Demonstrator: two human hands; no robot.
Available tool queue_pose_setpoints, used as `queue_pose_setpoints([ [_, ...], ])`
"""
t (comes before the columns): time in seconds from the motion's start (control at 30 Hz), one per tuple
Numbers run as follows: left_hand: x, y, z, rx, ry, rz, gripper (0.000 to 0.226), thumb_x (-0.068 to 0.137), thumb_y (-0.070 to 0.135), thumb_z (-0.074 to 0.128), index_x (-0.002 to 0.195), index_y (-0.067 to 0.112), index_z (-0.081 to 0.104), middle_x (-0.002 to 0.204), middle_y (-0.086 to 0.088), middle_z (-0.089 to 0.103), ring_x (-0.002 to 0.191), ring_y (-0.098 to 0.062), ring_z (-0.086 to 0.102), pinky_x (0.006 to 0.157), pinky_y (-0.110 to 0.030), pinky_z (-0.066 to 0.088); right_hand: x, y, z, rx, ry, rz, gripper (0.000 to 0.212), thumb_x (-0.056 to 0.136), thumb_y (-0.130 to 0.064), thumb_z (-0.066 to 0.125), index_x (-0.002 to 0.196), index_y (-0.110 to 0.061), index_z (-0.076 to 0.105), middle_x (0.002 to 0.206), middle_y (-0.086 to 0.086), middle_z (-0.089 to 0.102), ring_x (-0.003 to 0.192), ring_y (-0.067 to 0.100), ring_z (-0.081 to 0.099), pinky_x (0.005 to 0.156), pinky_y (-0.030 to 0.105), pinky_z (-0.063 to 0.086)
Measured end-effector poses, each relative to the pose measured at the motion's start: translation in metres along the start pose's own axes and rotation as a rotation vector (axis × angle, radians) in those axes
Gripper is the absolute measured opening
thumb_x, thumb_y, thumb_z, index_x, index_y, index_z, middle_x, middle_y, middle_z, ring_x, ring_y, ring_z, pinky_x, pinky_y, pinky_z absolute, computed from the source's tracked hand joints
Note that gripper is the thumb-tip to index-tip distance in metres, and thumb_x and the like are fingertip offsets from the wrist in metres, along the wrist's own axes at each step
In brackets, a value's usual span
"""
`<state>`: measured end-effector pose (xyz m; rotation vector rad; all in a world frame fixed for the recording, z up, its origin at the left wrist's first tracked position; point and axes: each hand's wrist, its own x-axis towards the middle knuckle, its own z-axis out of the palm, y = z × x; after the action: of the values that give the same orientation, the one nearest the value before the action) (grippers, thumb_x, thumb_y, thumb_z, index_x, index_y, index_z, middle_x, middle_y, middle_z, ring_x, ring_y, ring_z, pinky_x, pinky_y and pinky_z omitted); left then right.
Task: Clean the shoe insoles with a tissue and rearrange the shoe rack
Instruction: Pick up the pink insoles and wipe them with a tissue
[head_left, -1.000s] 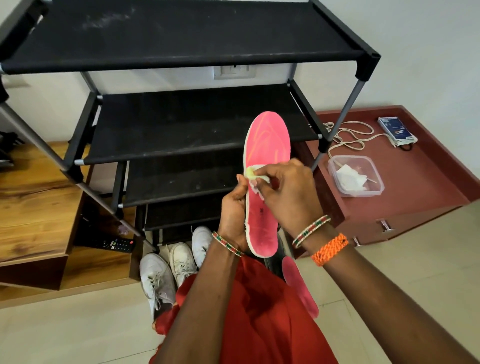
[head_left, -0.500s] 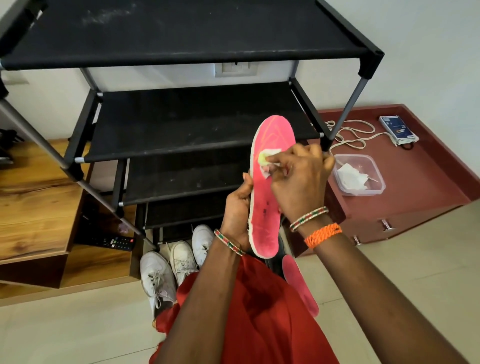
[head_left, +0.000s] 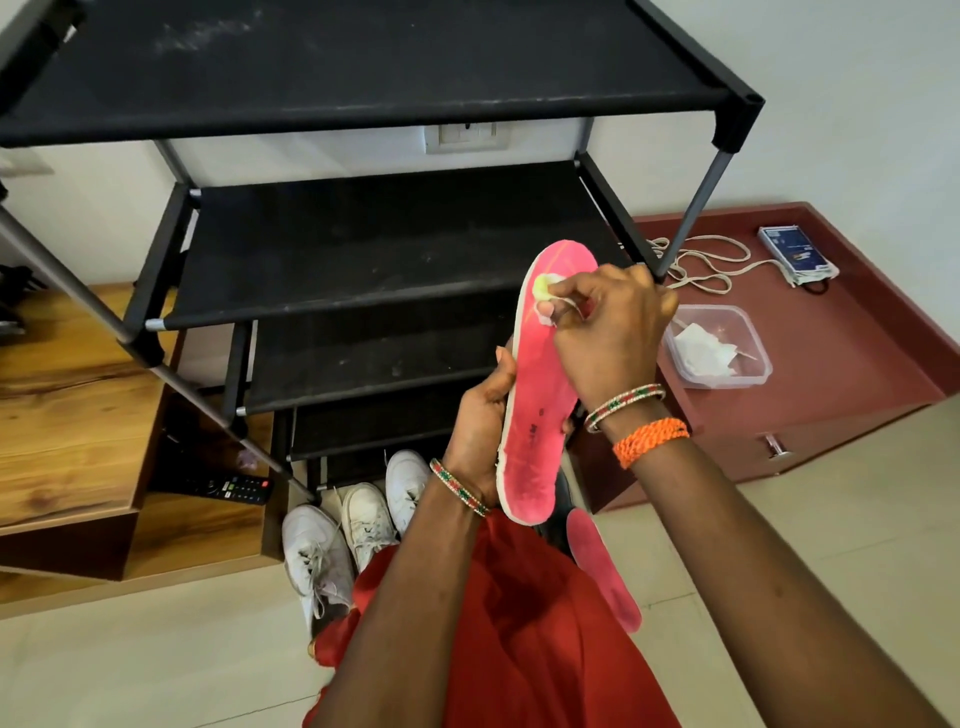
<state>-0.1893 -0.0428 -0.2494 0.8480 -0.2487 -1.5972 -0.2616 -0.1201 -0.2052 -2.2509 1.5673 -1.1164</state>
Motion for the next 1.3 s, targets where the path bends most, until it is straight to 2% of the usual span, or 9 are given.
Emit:
queue_pose_setpoints([
  [0.1, 0.002, 0.0, 0.0, 0.015, -0.006, 0.005, 0.049, 0.097, 0.046, 0.028, 0.099, 0.015, 0.067, 0.069, -0.003, 0.068, 0.058, -0.017, 0.061, 0.056, -0.024, 0.051, -0.003, -0.006, -0.004, 0.106, -0.043, 0.035, 0.025, 0.07, -0.002, 0.074, 0.089, -0.018, 0.072, 0.078, -0.002, 0.066, 0.084, 0.023, 0.057, 0.08, 0.042, 0.046],
  [0.17, 0.002, 0.0, 0.0, 0.002, -0.025, 0.006, 0.054, 0.098, 0.045, 0.028, 0.088, 0.016, 0.072, 0.071, -0.003, 0.069, 0.061, -0.015, 0.063, 0.059, -0.023, 0.052, -0.013, -0.01, -0.009, 0.136, -0.107, 0.047, 0.03, 0.073, -0.003, 0.073, 0.098, -0.018, 0.068, 0.067, -0.011, 0.055, 0.082, 0.018, 0.056, 0.082, 0.031, 0.044],
  [0.23, 0.001, 0.001, 0.001, 0.009, -0.037, 0.011, 0.051, 0.099, 0.043, 0.026, 0.095, 0.013, 0.067, 0.075, -0.004, 0.069, 0.065, -0.016, 0.063, 0.061, -0.023, 0.053, -0.02, -0.012, -0.012, 0.206, -0.15, 0.054, 0.032, 0.072, -0.005, 0.076, 0.1, -0.017, 0.068, 0.062, -0.017, 0.049, 0.076, 0.015, 0.058, 0.079, 0.026, 0.045],
  [0.47, 0.003, -0.001, 0.005, 0.061, -0.03, -0.005, 0.051, 0.097, 0.046, 0.029, 0.125, 0.011, 0.052, 0.069, -0.007, 0.066, 0.056, -0.02, 0.057, 0.053, -0.026, 0.049, 0.008, 0.004, -0.001, 0.152, -0.02, 0.085, 0.014, 0.071, -0.011, 0.075, 0.081, -0.021, 0.074, 0.076, 0.0, 0.071, 0.078, 0.028, 0.063, 0.078, 0.047, 0.05],
  [0.67, 0.003, -0.001, 0.004, -0.032, -0.027, 0.01, 0.048, 0.092, 0.045, 0.036, 0.082, 0.016, 0.074, 0.071, -0.005, 0.067, 0.064, -0.017, 0.062, 0.06, -0.025, 0.051, -0.015, -0.003, 0.001, 0.231, -0.194, -0.005, 0.015, 0.072, -0.006, 0.071, 0.074, -0.021, 0.073, 0.07, -0.007, 0.064, 0.081, 0.024, 0.061, 0.081, 0.049, 0.048],
  [0.8, 0.005, 0.0, 0.005, 0.008, -0.035, -0.024, 0.047, 0.097, 0.046, 0.028, 0.107, 0.013, 0.06, 0.083, -0.007, 0.066, 0.07, -0.019, 0.06, 0.059, -0.027, 0.05, 0.003, 0.0, -0.005, 0.055, -0.132, -0.014, 0.011, 0.076, -0.014, 0.07, 0.078, -0.024, 0.074, 0.075, -0.006, 0.07, 0.089, 0.021, 0.058, 0.082, 0.027, 0.025],
  [0.93, 0.006, -0.004, 0.004, 0.051, -0.052, -0.052, 0.054, 0.097, 0.048, 0.03, 0.128, 0.01, 0.05, 0.076, -0.008, 0.065, 0.059, -0.019, 0.059, 0.052, -0.025, 0.051, 0.025, 0.007, -0.005, 0.006, -0.053, 0.052, 0.006, 0.08, -0.02, 0.07, 0.082, -0.024, 0.073, 0.081, -0.003, 0.071, 0.094, 0.023, 0.058, 0.078, 0.028, 0.023],
  [1.1, 0.007, -0.004, 0.001, 0.05, -0.054, -0.037, 0.048, 0.096, 0.047, 0.029, 0.106, 0.01, 0.059, 0.074, -0.007, 0.064, 0.062, -0.02, 0.057, 0.054, -0.027, 0.049, -0.002, -0.001, -0.007, 0.095, -0.156, -0.021, 0.014, 0.077, -0.007, 0.071, 0.077, -0.021, 0.074, 0.069, -0.012, 0.056, 0.09, 0.019, 0.053, 0.084, 0.033, 0.033],
  [1.3, 0.013, -0.007, 0.004, 0.032, -0.027, -0.062, 0.052, 0.094, 0.048, 0.033, 0.125, 0.009, 0.051, 0.085, -0.01, 0.058, 0.065, -0.02, 0.054, 0.053, -0.026, 0.049, 0.024, 0.014, -0.002, -0.039, -0.111, 0.054, 0.013, 0.08, -0.014, 0.068, 0.081, -0.026, 0.072, 0.078, -0.005, 0.069, 0.094, 0.023, 0.056, 0.087, 0.029, 0.025],
])
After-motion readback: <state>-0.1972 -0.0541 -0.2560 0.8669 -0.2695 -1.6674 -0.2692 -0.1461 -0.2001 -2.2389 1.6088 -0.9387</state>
